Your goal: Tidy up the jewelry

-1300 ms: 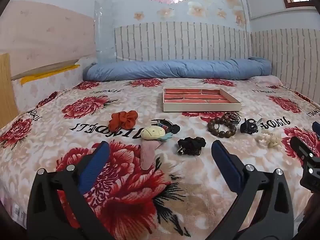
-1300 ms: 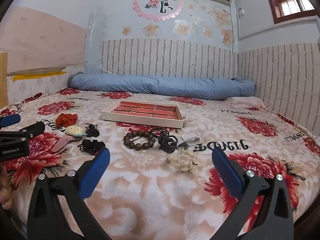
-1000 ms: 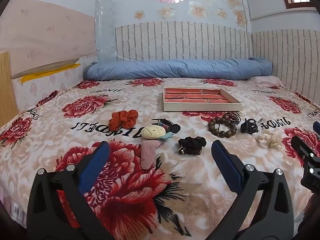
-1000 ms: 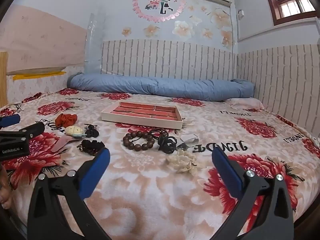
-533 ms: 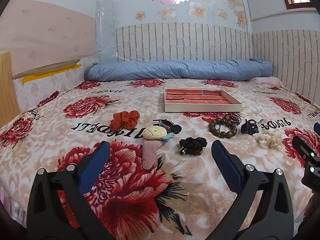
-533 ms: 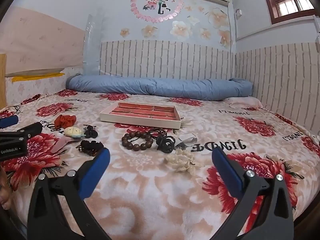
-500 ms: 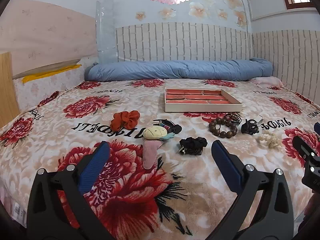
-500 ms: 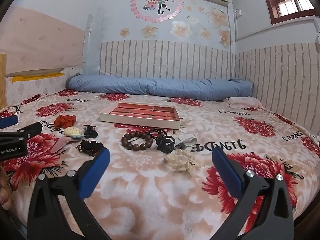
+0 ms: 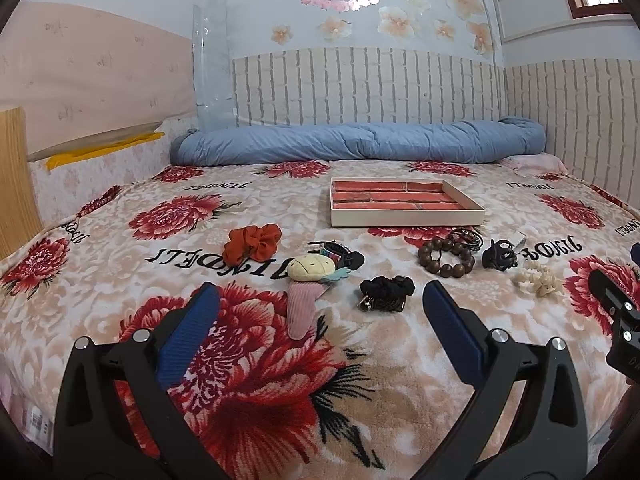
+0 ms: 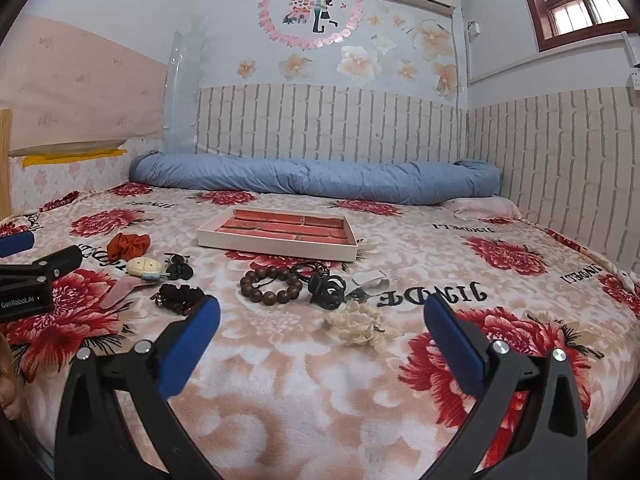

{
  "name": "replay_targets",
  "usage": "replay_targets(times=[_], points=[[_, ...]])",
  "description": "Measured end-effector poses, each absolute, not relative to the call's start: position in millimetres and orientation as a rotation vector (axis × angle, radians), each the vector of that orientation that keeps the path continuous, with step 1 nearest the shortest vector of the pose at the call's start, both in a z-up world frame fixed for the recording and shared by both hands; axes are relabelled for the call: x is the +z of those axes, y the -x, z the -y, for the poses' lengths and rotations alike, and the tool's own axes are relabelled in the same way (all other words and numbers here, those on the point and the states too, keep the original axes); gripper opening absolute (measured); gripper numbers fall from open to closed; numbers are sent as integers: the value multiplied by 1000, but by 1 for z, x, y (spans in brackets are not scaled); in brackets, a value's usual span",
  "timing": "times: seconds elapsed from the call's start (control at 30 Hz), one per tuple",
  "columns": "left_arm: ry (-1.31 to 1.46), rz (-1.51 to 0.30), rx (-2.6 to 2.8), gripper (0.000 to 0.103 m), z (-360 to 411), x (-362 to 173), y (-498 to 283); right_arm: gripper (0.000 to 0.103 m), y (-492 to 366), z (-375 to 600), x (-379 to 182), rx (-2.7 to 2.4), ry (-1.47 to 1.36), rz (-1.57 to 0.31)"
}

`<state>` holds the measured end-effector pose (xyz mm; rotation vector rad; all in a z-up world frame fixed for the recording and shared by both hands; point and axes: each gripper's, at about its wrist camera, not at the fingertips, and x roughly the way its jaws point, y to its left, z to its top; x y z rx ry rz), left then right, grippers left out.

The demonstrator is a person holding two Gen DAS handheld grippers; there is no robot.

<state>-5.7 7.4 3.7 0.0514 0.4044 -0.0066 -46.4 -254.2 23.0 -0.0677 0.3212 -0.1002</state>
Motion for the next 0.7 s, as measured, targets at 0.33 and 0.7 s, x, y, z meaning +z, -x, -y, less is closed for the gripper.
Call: replay_targets(times=[0.33,0.7], points=[[-53,-403,-5,98,-6,4,7,99,45,255,22,-100,63,-325],[-59,-403,-4,98,-4,5,6,99,46,256,20,-102,64,-325]])
